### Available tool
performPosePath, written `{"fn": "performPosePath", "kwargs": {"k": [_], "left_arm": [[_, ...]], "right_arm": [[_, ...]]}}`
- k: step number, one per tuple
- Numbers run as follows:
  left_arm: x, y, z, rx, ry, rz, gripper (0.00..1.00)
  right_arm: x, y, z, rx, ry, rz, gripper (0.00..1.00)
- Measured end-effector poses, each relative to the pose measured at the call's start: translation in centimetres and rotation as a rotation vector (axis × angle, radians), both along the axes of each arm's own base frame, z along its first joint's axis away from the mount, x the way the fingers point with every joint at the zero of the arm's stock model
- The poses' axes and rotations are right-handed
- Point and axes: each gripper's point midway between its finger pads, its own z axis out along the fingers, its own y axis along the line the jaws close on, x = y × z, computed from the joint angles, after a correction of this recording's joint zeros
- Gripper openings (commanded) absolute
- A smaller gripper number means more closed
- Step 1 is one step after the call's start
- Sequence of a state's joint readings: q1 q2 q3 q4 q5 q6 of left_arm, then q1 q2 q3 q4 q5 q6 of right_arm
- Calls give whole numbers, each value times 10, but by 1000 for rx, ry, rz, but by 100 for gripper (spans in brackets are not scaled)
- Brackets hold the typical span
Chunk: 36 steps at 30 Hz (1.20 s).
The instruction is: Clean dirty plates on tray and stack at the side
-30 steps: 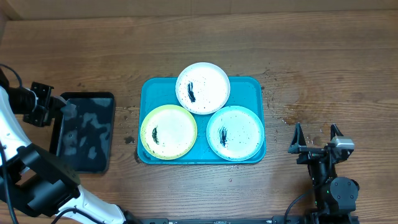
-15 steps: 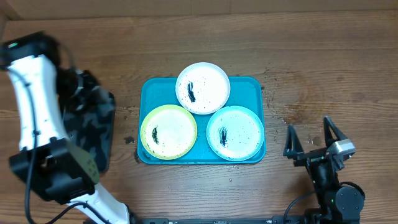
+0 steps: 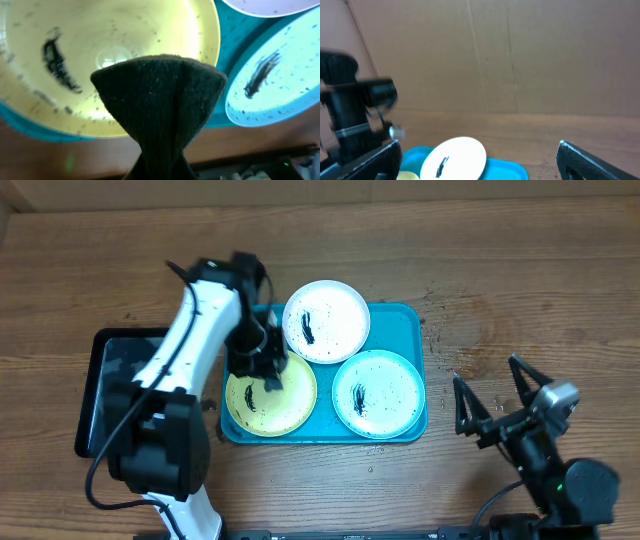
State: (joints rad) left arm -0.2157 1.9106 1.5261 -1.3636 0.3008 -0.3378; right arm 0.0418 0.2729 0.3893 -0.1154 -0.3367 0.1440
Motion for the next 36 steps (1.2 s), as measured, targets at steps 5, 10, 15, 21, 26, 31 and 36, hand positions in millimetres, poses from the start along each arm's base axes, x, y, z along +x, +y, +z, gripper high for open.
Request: {"fn": "performPosePath", "kwargs": {"k": [5, 10, 15, 21, 26, 31, 36], "left_arm": [[1, -7, -32, 12, -48, -34, 6], [-8, -3, -61, 27, -51, -39, 17], [-24, 3, -77, 49, -14, -43, 100], [-29, 9, -72, 78, 13, -52, 100], [-4, 15, -34, 110, -26, -40, 100], [49, 30, 19, 94, -183, 38, 97], [78, 66, 51, 95, -275, 147, 88]], "right_arm": [[20, 5, 30, -30, 97, 26, 100], [49, 17, 36, -39, 227, 100, 100], [69, 27, 35, -30, 372, 158, 100], [68, 36, 46, -32, 479, 225, 100], [69, 46, 55, -20, 484, 294, 100], [67, 59, 54, 79, 547, 379, 100], [71, 72, 51, 130, 588, 422, 87]]}}
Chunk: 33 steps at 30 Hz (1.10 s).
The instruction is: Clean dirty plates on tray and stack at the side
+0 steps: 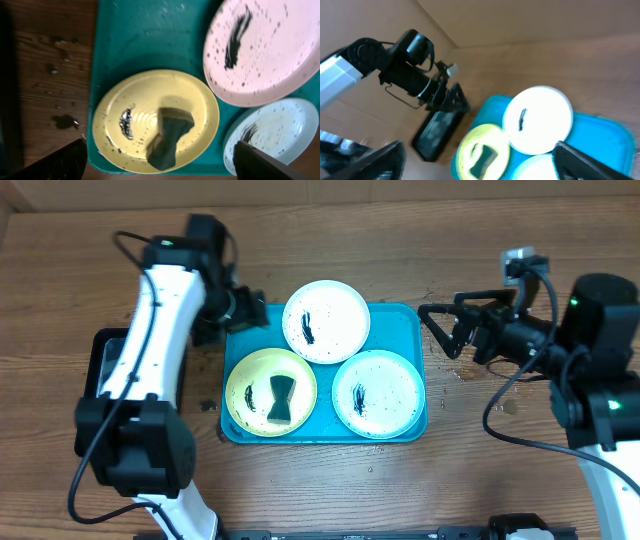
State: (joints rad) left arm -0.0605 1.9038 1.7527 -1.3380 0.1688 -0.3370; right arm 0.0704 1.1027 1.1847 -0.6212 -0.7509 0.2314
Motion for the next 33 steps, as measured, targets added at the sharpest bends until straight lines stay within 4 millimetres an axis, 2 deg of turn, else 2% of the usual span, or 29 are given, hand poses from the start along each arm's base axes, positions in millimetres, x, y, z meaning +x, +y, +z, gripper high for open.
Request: {"fn": "performPosePath", "kwargs": {"k": [4, 6, 7, 10, 11, 12, 13, 14, 16, 19, 21, 23, 26, 28, 33], "left_arm": [[3, 24, 2, 3, -5, 64, 92], [3, 30, 2, 6, -5, 76, 100], [3, 31, 2, 9, -4, 81, 100], [4, 32, 2, 8, -8, 83, 98], [5, 31, 2, 8, -9, 83, 97], [5, 31, 2, 8, -10, 83, 96], [5, 32, 2, 8, -11, 82, 96], [5, 32, 2, 8, -12, 83, 96], [5, 32, 2, 11, -12, 83, 95], [5, 34, 1, 24, -12, 84, 85], [5, 36, 1, 32, -12, 83, 86], [5, 36, 0, 32, -10, 82, 89], [2, 36, -8, 33, 5, 82, 88], [-2, 36, -16, 32, 21, 82, 78], [-9, 29, -28, -1, 46, 38, 78]], "right_arm": [[3, 24, -29, -22, 154, 10, 85], [3, 40, -53, -70, 262, 18, 81], [3, 47, -65, -101, 314, 21, 79], [7, 72, -102, -217, 437, 33, 66], [8, 81, -115, -262, 468, 37, 65], [10, 90, -125, -292, 475, 45, 59], [14, 101, -135, -317, 475, 54, 48], [18, 111, -145, -332, 476, 58, 45], [22, 126, -160, -352, 475, 69, 45], [30, 142, -178, -358, 481, 62, 44], [32, 151, -198, -373, 520, 56, 44], [30, 156, -215, -392, 556, 54, 44], [26, 164, -242, -427, 597, 63, 44], [21, 169, -256, -451, 619, 71, 44], [12, 175, -274, -495, 645, 77, 42]]}}
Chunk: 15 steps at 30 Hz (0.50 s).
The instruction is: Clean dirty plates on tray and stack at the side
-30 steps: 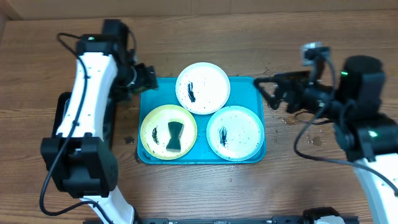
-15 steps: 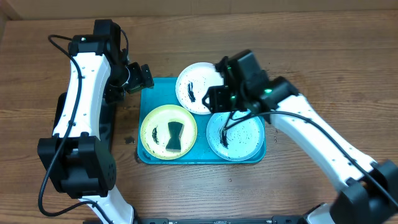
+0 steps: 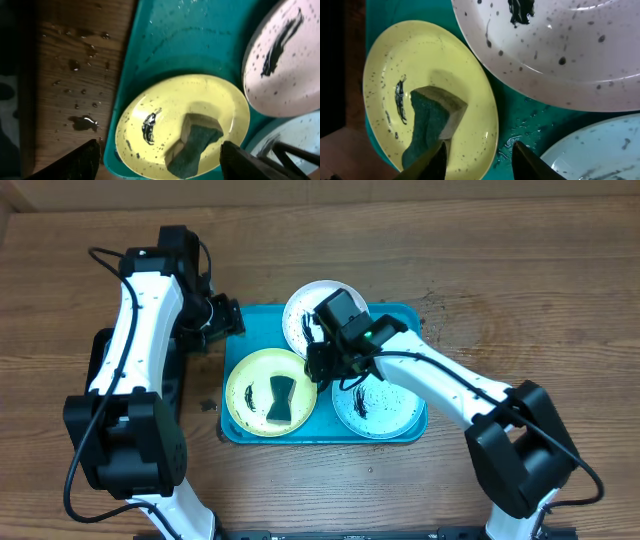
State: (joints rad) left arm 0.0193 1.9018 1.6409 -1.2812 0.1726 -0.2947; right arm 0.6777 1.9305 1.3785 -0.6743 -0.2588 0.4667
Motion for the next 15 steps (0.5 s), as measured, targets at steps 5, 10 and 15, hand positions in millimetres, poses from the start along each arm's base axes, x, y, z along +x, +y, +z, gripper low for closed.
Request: {"fn": "performPosePath", "kwargs": {"k": [5, 10, 15], "left_arm": [[-3, -5, -5, -29, 5, -41, 78], [-6, -6, -9, -36, 12, -51, 78], [-4, -6, -10, -36, 2, -62, 77]], "right_arm": [[-1, -3, -20, -42, 25, -8, 39], [-1, -7, -37, -77, 47, -21, 38], [1, -4, -39, -73, 41, -24, 37]]}}
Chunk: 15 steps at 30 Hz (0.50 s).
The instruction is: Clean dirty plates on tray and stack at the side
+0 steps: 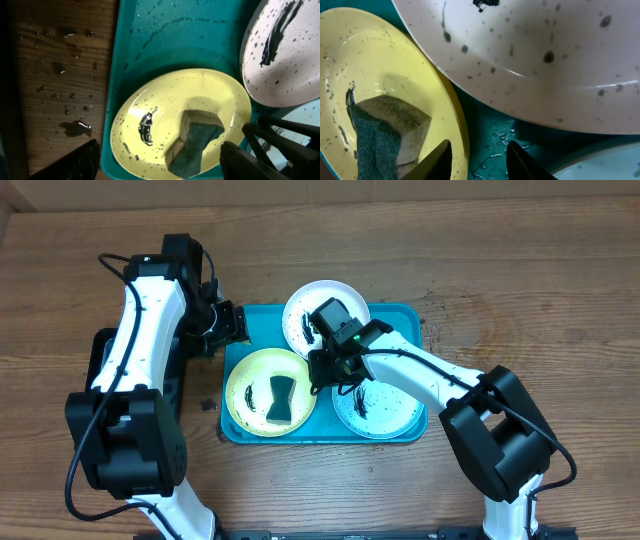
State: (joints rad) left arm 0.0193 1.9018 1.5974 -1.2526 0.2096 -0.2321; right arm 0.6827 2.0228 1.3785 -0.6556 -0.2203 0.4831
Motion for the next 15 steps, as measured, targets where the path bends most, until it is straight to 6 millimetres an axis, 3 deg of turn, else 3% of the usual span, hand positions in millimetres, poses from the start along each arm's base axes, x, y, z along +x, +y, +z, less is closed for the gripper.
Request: {"fn": "performPosePath", "kwargs": {"k": [7, 12, 15], "left_arm": [[-1, -10, 0, -1, -1, -29, 75], [-2, -17, 0, -4, -1, -51, 74], [-2, -20, 0, -5, 0, -59, 69]], "right_arm": [[1, -1, -2, -10, -3, -6, 33], [-2, 3, -14, -11, 29, -5, 21], [-3, 4, -14, -6, 33, -3, 21]]}}
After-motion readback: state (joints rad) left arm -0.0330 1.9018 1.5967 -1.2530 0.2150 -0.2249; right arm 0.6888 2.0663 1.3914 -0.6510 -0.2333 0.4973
